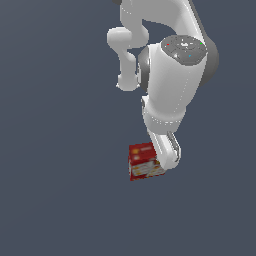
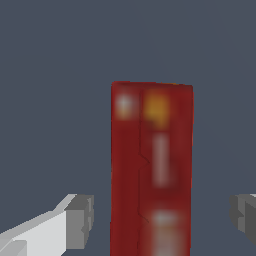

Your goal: Pick up the object and move it to a goal position.

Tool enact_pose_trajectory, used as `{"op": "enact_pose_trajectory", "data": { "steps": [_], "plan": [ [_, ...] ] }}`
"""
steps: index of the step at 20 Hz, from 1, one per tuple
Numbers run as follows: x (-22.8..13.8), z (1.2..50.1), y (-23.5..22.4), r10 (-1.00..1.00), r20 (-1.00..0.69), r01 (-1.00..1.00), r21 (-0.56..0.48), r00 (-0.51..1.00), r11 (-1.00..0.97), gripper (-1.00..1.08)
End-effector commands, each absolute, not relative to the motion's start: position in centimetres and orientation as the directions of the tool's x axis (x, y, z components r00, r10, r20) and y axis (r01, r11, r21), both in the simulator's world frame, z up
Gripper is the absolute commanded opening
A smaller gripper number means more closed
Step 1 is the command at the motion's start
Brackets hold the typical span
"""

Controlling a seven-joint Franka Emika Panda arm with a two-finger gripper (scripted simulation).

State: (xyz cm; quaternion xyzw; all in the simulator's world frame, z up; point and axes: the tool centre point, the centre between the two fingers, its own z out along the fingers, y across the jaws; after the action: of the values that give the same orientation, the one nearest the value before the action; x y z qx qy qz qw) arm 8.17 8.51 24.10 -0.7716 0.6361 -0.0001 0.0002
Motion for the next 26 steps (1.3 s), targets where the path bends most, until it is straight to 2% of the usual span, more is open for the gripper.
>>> {"op": "enact_pose_trajectory", "data": {
  "steps": [1,10,16,17,26],
  "plan": [
    [8.2,23.6,8.5,-0.982,0.000,-0.982,0.000,0.191,-0.191,1.00],
    [8.0,19.7,8.5,-0.982,0.000,-0.982,0.000,0.187,-0.187,1.00],
    [8.2,19.2,8.5,-0.982,0.000,-0.982,0.000,0.187,-0.187,1.00],
    [8.2,19.2,8.5,-0.982,0.000,-0.982,0.000,0.187,-0.187,-1.00],
    [8.2,19.2,8.5,-0.982,0.000,-0.982,0.000,0.187,-0.187,-1.00]
  ]
}}
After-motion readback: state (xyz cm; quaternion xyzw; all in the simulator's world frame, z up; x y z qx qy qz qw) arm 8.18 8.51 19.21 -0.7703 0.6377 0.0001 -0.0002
